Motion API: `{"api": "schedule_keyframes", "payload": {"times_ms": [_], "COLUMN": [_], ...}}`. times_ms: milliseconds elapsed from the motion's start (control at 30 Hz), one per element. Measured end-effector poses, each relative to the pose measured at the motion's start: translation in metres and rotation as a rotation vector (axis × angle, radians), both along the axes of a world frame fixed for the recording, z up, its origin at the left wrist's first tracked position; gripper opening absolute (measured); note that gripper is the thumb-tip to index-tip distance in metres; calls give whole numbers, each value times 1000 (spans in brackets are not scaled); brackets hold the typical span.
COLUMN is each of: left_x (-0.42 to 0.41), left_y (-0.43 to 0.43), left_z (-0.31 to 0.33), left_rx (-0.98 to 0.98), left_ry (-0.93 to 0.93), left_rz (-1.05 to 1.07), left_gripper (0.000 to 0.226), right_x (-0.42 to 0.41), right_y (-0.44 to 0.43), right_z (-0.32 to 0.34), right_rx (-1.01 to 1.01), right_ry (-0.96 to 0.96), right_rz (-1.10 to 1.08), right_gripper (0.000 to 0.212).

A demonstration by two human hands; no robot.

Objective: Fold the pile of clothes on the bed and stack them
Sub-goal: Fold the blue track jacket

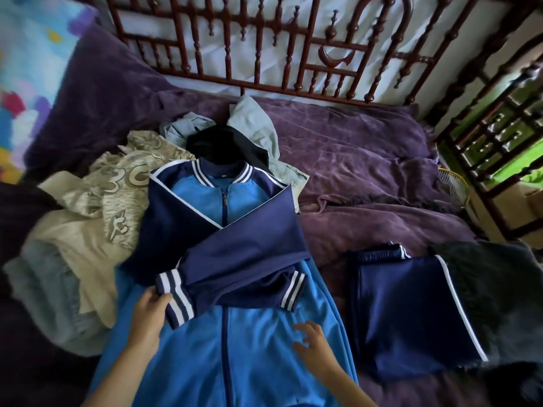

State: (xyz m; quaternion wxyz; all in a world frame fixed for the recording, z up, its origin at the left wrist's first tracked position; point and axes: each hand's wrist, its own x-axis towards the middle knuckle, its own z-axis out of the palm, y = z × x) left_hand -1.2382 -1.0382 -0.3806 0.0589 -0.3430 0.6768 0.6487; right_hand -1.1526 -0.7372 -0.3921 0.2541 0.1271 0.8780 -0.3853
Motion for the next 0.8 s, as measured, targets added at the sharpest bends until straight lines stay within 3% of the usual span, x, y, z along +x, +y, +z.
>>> {"api": "schedule_keyframes", "payload": {"times_ms": [67,133,267,367,500,667,800], "left_x": [14,24,29,21,6,-52,-124], "left_y": [-16,-20,-14,-16,-19,-24,-40], "left_z": [-10,-18,-20,-28,-32,-20,-4], "left_rx": [17,59,86,-84,-473,-719,-798], "left_ry": [-108,-193,-233,-201,-197,-107,-34], "left_rz": [-31,-86,-154,-220,-410,-503,-466], "left_gripper": [10,17,35,48,72,70,65], "right_x": [3,4,-7,-21,-39,-93,-169], "right_y": [-7,-15,-20,-22,-25,-31,-24], "right_z": [-3,-6,-5,2,5,13,21], "right_rx": [18,54,104,149,176,182,281], "right_ry": [-34,-93,-115,-70,-70,-12,67], "right_rz": [-17,-18,-46,-36,7,-27,-4], "right_gripper": [61,40,42,43,44,43,44]}}
